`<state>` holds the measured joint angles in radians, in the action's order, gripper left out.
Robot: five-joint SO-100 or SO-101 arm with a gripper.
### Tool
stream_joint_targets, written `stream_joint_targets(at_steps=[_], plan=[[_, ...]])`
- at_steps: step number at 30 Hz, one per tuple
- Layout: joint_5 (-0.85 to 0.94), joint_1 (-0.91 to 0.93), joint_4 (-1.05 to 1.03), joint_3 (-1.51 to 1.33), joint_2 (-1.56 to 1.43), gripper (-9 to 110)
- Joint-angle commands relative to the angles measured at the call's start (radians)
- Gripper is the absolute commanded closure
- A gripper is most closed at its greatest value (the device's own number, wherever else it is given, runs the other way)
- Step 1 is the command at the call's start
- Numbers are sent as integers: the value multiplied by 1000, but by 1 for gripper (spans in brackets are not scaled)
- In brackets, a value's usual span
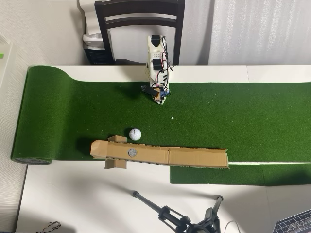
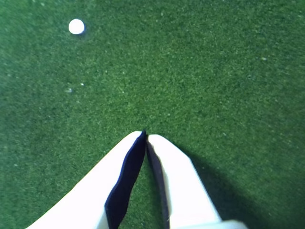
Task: Pick up the golf ball and place it on the gray mark at the back.
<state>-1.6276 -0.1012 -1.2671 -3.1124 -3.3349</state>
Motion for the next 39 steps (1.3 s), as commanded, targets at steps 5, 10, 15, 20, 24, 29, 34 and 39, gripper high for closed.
stream_joint_targets(at_steps=[5,10,15,20,24,29,34,39], plan=[[8,9,9,-84,-95,101],[8,9,9,-84,-95,101],[8,9,9,-84,-95,101],[8,9,9,-84,-95,101],[8,9,9,-84,-95,101],[8,9,9,-84,-95,101],[8,9,9,-84,-95,101],[8,9,9,-84,-95,101]])
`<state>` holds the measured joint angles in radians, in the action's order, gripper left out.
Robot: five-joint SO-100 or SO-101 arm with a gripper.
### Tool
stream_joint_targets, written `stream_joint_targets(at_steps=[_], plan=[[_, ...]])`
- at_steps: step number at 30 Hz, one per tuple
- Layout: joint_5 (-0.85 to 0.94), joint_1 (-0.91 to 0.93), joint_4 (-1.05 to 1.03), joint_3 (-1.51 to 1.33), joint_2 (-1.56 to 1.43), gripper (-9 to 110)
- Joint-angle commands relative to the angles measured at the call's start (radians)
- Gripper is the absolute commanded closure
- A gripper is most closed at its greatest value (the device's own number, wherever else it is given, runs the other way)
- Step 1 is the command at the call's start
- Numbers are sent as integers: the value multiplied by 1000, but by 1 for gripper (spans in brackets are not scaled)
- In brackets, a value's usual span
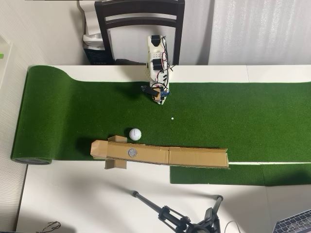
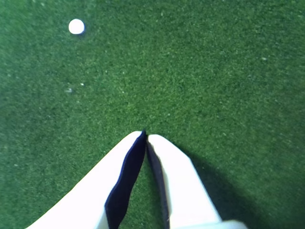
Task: Pick up the golf ball and place it on the gray mark at the back.
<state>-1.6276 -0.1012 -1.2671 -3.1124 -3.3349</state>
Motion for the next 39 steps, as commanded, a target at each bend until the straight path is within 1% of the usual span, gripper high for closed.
stream_joint_targets(at_steps=[1,14,18,20,25,27,29,32,39], plan=[[8,9,9,-84,-95,101],[-5,9,20,-83,-97,101],[-8,12,61,-66,-97,100],[-8,3,83,-25,-97,95],[9,5,66,89,-86,67],[9,8,66,109,-86,58],[12,3,67,126,-86,52],[54,2,66,150,-86,48],[201,14,81,222,-95,46]])
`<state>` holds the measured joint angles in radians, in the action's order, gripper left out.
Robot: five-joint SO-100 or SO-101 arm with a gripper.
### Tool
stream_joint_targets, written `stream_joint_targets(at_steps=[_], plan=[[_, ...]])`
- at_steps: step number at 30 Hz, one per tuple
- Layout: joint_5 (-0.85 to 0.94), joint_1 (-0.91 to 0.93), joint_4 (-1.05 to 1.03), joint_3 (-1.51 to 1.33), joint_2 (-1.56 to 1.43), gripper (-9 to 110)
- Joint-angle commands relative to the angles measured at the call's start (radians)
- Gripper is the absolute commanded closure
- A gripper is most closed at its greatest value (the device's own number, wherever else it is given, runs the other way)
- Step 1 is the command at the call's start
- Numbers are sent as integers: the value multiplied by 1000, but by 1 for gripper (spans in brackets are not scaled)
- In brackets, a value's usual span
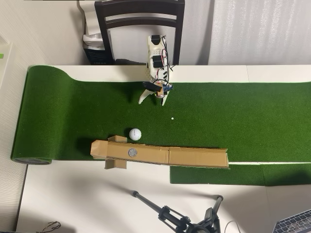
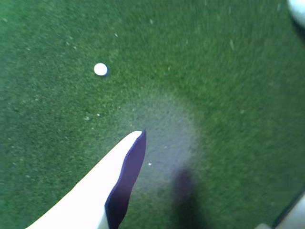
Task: Pick up the golf ball and place it on the gray mark at the back.
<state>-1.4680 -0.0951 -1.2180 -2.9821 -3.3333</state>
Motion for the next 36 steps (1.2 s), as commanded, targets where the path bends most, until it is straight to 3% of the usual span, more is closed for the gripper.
stream_joint_targets(at_steps=[1,7,17,36], plan=[[55,9,34,81,-97,46],[28,8,48,77,-84,47],[-247,6,-107,209,80,47],[-256,69,-135,868,1014,47]])
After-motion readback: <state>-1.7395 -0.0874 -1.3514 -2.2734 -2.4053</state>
